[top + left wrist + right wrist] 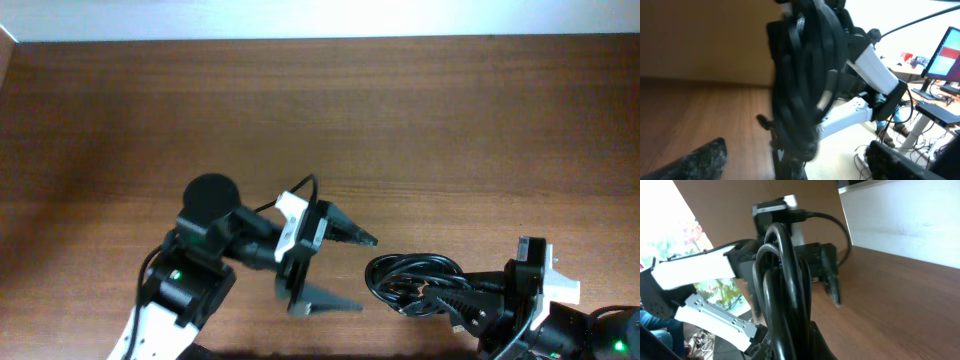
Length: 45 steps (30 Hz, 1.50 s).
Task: Untangle cables
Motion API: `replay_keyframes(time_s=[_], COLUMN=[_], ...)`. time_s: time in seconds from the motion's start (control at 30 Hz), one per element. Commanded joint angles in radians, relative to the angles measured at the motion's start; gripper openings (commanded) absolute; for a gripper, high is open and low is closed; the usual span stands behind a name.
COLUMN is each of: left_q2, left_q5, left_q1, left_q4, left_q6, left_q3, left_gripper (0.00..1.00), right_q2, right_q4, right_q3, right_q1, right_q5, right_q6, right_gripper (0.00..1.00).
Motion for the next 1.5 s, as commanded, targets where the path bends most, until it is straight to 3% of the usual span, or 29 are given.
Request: replay_keyframes(time_s=[0.0,0.07,0.13,0.17,0.4,0.47,0.53,0.6,0.63,0.77,0.83,0.93,1.07,1.23,1.3,1.47], left_q2=[0.077,0.094,0.094,0.094,0.137,0.164,0.184,0.184,0.184,0.184,0.184,0.184,0.184,0.233,0.269,0.276], left_q5=[0.001,0.004,0.004,0.004,-0.019,-0.019,-0.019,-0.015,-0.015,-0.015,-0.014,0.054,0.173,0.158,0.112,-0.056], left_q1=[0.005,0.005,0.005,0.005,-0.073,-0.09,-0.093,-0.093,-0.093,-0.093,-0.093,-0.093,-0.093,-0.093,-0.093,-0.093], left_q4=[0.159,0.306,0.374,0.376,0.377,0.377,0.377,0.397,0.411,0.444,0.444,0.444,0.444,0.436,0.436,0.436], left_q6=[-0.179,-0.331,-0.388,-0.389,-0.395,-0.395,-0.396,-0.399,-0.399,-0.399,-0.399,-0.396,-0.338,-0.312,-0.312,-0.398], left_q3=[0.008,0.008,0.008,0.008,0.008,0.008,0.008,0.008,0.008,0.008,0.008,0.008,0.008,0.008,0.008,0.008], left_gripper=[0.78,0.76,0.75,0.71,0.65,0.48,0.13,0.01,0.0,0.0,0.0,0.0,0.0,0.0,0.0,0.0], right_q2=[-0.001,-0.001,-0.001,-0.001,-0.001,-0.001,-0.001,-0.001,-0.001,-0.001,-0.001,-0.001,-0.001,-0.001,-0.001,-0.001], right_q4=[0.009,0.006,0.006,0.006,0.006,0.006,0.006,0.006,0.006,0.001,0.002,0.003,0.003,0.031,0.03,0.022], right_q3=[0.01,0.01,0.01,0.01,0.01,0.01,0.01,0.01,0.01,0.01,0.01,0.01,0.01,0.01,0.01,0.01], right_q1=[-0.003,-0.003,-0.003,-0.003,-0.003,-0.003,-0.003,-0.003,-0.003,-0.003,-0.003,-0.003,-0.003,-0.003,-0.003,-0.003], right_q5=[-0.02,-0.012,-0.012,-0.012,-0.012,-0.012,-0.012,-0.012,-0.011,0.093,0.161,0.292,0.229,0.136,0.133,0.132], right_q6=[-0.073,-0.148,-0.164,-0.168,-0.175,-0.175,-0.175,-0.175,-0.175,-0.174,-0.175,-0.203,-0.28,-0.279,-0.279,-0.279], right_gripper=[0.04,0.04,0.04,0.04,0.04,0.04,0.04,0.04,0.05,0.72,0.83,0.88,0.86,0.31,0.21,0.12])
